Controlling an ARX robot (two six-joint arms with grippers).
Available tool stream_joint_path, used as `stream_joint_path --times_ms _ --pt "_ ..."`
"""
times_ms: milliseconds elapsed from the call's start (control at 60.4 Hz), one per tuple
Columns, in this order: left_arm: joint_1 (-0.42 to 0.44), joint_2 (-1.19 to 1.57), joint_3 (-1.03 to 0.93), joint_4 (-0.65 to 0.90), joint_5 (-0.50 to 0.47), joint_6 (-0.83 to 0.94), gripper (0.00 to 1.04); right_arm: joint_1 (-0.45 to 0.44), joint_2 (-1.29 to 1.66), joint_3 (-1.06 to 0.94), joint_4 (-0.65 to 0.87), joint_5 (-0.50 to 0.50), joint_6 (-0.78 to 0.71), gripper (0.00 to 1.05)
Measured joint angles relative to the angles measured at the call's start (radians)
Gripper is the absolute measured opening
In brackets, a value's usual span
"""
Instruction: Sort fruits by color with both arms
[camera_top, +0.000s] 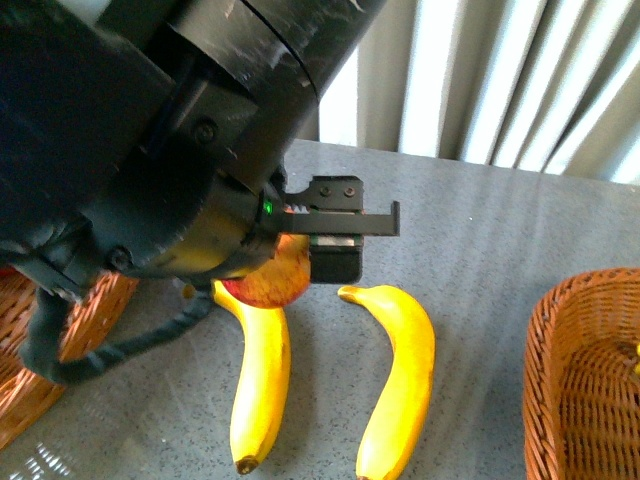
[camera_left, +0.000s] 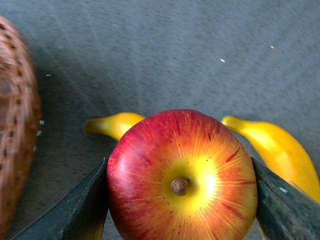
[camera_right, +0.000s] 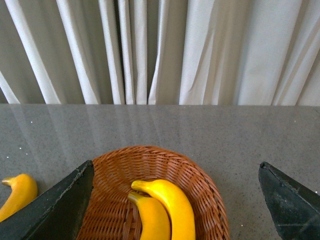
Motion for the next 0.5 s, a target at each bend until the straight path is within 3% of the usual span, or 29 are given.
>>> stream_joint_path --times_ms 132,315,497 --pt "0.175 -0.077 -0.043 0.016 -0.036 0.017 0.69 0.000 0.000 0.000 0.000 0.000 0.000 0.96" --pt "0.330 -0.063 -0.089 0.060 -0.010 0.026 0.68 0.000 0.000 0.000 0.000 0.000 0.000 0.96" --pt "0.394 -0.023 -0.099 0.092 -0.003 0.026 0.68 0.000 0.000 0.000 0.000 0.000 0.000 0.96"
